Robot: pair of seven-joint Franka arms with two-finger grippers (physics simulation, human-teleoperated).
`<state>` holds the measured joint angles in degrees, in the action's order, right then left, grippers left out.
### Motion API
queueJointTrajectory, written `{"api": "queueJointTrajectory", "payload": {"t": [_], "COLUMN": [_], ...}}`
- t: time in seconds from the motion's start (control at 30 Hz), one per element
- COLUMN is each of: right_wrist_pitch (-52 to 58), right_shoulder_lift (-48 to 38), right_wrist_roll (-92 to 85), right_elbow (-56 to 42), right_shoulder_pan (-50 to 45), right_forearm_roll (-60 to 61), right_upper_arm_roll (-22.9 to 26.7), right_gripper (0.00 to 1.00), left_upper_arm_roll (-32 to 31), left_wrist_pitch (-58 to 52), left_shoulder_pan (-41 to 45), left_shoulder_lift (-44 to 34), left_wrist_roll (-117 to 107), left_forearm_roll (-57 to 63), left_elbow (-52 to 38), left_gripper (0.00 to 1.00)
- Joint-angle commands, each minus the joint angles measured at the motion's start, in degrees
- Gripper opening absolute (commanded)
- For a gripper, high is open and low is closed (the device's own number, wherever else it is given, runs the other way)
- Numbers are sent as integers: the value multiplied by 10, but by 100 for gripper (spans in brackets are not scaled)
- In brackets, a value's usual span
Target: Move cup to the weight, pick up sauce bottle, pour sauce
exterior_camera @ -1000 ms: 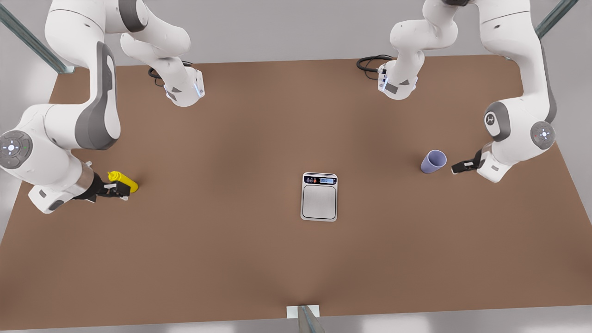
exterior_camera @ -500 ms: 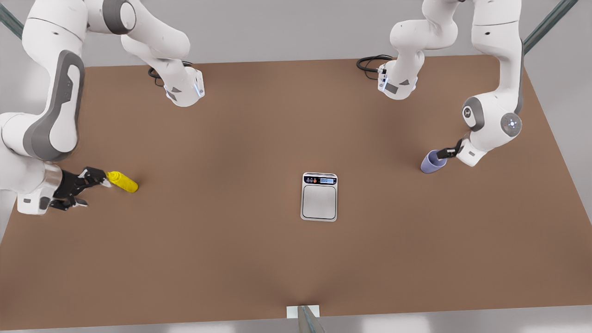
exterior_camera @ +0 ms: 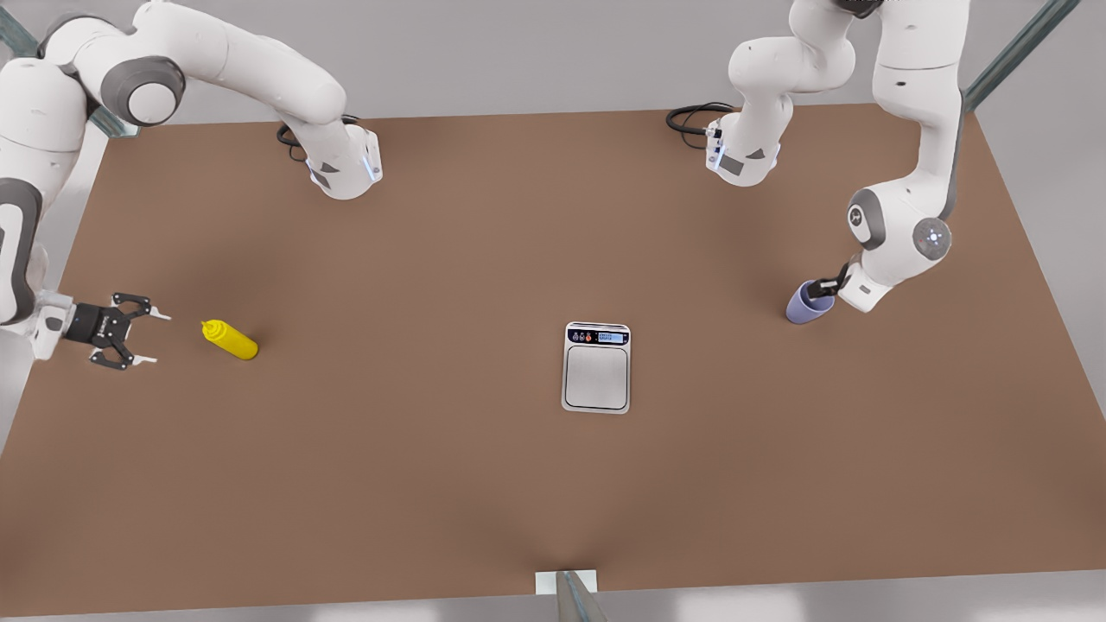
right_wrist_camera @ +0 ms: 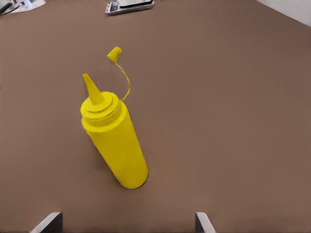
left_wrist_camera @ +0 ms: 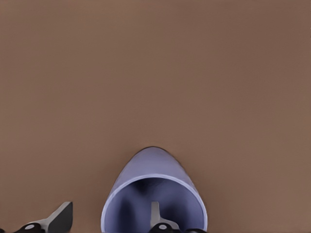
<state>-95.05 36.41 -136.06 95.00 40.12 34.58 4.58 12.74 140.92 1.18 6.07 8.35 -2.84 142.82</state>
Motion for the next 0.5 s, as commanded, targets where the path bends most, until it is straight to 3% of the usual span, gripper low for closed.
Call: {"api": "queueJointTrajectory", "payload": {"t": [0.0,0.03,0.13,0.17,0.3,0.37,0.47], "right_wrist_pitch": [1,4,15,15,29,42,44], "right_shoulder_lift": [8,22,60,72,82,84,91], "right_wrist_roll": [-10,-27,-44,-60,-83,-97,-105], "right_elbow": [0,0,-2,-1,0,2,2], "right_shoulder_pan": [0,13,24,23,15,15,14], "right_forearm_roll": [1,1,11,11,10,10,15], "right_upper_arm_roll": [0,0,0,0,-1,-2,-3], "right_gripper": [100,100,100,100,100,100,100], "left_upper_arm_roll": [0,0,0,0,0,0,0], "left_wrist_pitch": [3,8,30,30,37,37,41], "left_shoulder_pan": [0,0,12,12,13,14,14], "left_shoulder_lift": [0,1,17,19,32,34,33], "left_wrist_roll": [0,0,0,0,0,0,0], "left_forearm_roll": [0,0,0,0,0,0,0], "left_elbow": [1,0,-1,-1,-3,-3,-3], "left_gripper": [58,47,47,38,38,23,21]}}
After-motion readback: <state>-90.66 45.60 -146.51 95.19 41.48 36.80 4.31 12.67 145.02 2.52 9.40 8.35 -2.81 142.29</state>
